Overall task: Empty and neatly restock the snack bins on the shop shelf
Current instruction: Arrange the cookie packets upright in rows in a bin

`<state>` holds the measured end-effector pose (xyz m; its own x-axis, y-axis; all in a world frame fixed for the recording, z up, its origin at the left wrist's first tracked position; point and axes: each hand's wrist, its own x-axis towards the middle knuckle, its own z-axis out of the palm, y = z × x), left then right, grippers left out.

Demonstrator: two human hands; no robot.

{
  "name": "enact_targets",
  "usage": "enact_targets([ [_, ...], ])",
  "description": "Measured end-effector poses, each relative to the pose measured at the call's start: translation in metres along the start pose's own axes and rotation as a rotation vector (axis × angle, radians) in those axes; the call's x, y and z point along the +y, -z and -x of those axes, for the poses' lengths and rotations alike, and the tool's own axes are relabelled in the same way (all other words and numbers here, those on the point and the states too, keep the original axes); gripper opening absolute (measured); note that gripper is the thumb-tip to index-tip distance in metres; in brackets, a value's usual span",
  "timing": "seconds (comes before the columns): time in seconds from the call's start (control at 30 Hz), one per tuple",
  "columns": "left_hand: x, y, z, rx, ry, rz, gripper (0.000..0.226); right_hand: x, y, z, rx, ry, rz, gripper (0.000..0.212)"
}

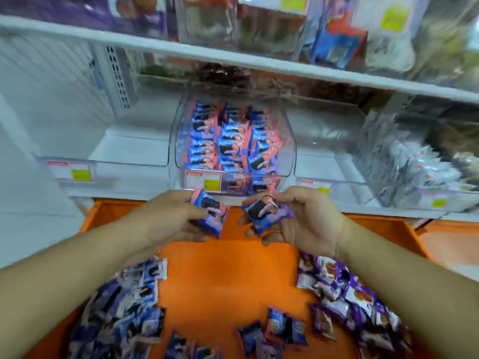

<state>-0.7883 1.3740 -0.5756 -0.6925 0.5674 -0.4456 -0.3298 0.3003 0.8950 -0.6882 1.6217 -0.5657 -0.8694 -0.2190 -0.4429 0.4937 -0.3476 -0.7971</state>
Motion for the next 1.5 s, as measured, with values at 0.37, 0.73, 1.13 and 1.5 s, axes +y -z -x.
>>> enact_targets([
  [0.37,0.048,0.016,0.068,0.092,-0.199,0.288,0.024,-0.026,-0.081,0.04,0.272,0.414,0.097,0.036],
  [0.73,0.055,0.045,0.053,0.174,-0.275,0.094,0.03,-0.033,-0.093,0.007,0.325,0.466,0.238,0.038],
  [1.13,0.051,0.05,0.038,0.221,-0.289,-0.066,0.031,-0.028,-0.055,0.0,0.536,0.596,0.649,0.034],
  [1.5,0.056,0.059,0.026,0.263,-0.351,-0.129,0.027,-0.078,-0.053,-0.079,0.721,0.601,1.108,0.036],
])
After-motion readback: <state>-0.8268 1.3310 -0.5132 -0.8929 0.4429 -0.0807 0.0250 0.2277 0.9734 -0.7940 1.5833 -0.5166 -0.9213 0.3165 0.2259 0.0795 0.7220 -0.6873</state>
